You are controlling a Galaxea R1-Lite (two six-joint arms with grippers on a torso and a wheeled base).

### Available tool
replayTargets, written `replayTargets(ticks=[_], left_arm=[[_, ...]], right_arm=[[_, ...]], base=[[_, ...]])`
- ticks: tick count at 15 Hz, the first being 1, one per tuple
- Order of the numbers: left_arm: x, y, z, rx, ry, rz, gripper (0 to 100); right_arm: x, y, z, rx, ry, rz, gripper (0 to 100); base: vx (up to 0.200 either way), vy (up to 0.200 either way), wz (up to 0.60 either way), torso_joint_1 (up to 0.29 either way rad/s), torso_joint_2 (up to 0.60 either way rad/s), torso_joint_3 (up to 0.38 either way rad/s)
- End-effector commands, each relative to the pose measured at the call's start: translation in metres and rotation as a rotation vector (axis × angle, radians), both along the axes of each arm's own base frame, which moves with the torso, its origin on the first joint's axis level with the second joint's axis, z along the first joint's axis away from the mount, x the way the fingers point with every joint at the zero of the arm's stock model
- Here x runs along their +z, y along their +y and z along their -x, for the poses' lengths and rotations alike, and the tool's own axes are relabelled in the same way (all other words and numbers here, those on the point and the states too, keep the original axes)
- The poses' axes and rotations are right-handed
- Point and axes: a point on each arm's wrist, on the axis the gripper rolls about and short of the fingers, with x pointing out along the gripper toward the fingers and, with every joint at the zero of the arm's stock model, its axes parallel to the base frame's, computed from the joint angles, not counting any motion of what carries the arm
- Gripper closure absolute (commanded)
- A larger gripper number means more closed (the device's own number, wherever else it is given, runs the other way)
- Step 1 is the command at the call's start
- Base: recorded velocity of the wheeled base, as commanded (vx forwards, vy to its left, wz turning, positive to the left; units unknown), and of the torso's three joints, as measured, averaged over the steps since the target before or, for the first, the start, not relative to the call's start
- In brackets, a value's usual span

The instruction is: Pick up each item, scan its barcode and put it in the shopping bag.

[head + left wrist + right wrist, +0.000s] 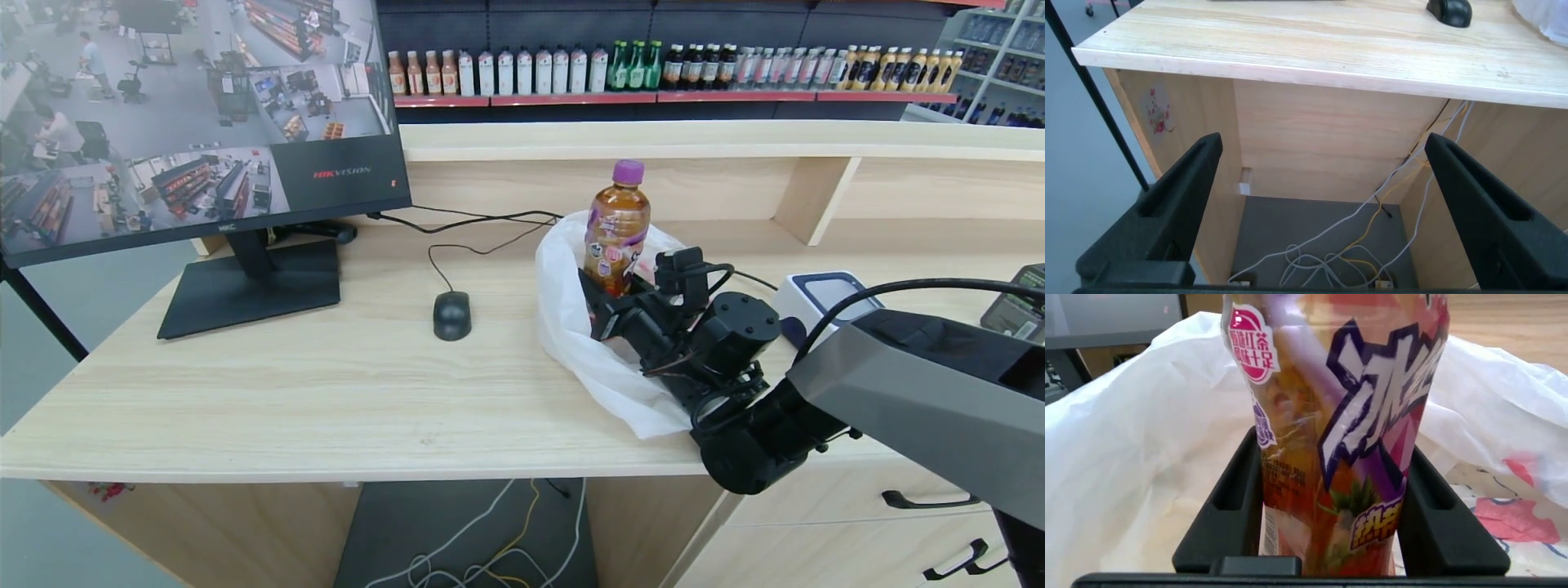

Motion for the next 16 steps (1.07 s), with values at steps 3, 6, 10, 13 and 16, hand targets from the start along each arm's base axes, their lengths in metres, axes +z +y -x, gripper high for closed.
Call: replayTargets(ticks=[3,6,10,13,16], left_arm=[[0.000,0.000,0.000,0.001,0.000,0.001,0],[0.000,0.000,0.000,0.001,0.000,0.001,0],[0.000,0.000,0.000,0.001,0.000,0.001,0],[0.000,0.000,0.000,0.001,0.000,0.001,0],[0.000,0.000,0.000,0.001,0.000,0.001,0]], right_arm=[[0.004,0.000,0.002,0.002,-0.008,0.000,0],[0.006,-0.001,0.006,0.002,-0.003,0.000,0],[0.017,-0.002,0.009,0.004,-0.027,-0.010,0],[0.026,-0.004,0.012,0.003,-0.046,-0.018,0],[0.034,-0.005,0.018,0.004,-0.058,-0.018,0]], base=[[0.000,0.000,0.00,0.000,0.00,0.000],[0.000,0.000,0.00,0.000,0.00,0.000],[0.000,0.000,0.00,0.000,0.00,0.000],[0.000,0.000,0.00,0.000,0.00,0.000],[0.000,0.000,0.00,0.000,0.00,0.000]])
